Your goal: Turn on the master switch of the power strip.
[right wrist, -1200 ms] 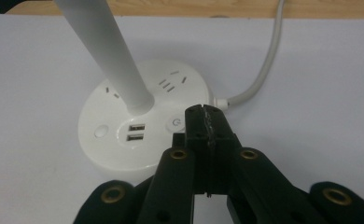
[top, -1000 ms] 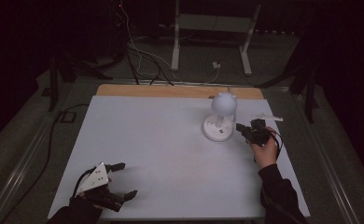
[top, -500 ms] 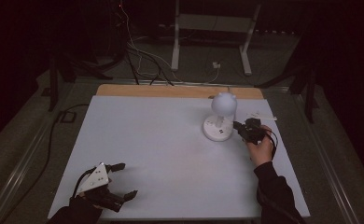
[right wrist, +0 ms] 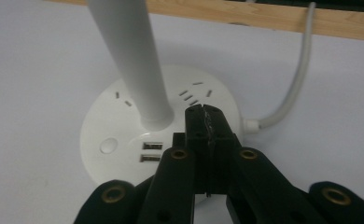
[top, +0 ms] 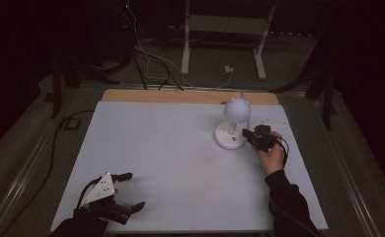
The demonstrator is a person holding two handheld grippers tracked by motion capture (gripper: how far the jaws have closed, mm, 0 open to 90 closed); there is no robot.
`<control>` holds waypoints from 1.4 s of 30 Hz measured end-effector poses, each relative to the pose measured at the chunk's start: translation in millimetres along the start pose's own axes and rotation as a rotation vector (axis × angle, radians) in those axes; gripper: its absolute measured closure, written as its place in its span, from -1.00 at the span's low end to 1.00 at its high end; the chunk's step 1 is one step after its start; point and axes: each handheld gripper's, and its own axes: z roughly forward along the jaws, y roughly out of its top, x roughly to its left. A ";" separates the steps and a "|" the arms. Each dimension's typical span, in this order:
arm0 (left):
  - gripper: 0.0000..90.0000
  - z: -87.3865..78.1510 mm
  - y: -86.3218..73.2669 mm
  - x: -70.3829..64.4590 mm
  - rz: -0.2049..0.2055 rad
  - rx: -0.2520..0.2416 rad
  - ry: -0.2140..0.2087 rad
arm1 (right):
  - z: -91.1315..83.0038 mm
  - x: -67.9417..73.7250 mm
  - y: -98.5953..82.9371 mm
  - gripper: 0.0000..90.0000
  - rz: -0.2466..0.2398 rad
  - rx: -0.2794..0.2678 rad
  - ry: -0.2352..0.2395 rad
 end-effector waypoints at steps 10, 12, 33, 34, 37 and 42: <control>-1.00 0.1 -0.2 -0.1 0.002 0.004 0.000 | 9.8 4.1 -3.2 1.00 -0.054 0.024 0.008; -0.99 0.1 -0.1 -0.1 0.000 0.002 -0.001 | 11.2 4.0 -4.1 1.00 -0.062 0.027 0.002; -0.99 0.3 -0.4 -1.0 0.002 0.007 -0.001 | 13.5 8.2 -4.0 1.00 -0.108 0.040 -0.044; -0.99 0.1 -0.3 -1.0 0.002 0.005 -0.002 | 13.3 7.7 -3.9 1.00 -0.088 0.046 -0.044; -0.99 0.2 -0.4 -1.4 0.003 0.004 -0.002 | 13.1 5.6 -3.6 1.00 -0.066 0.050 -0.033; -0.99 0.4 -0.3 -1.4 0.003 0.003 -0.004 | 13.2 5.1 -2.9 1.00 -0.061 0.059 -0.035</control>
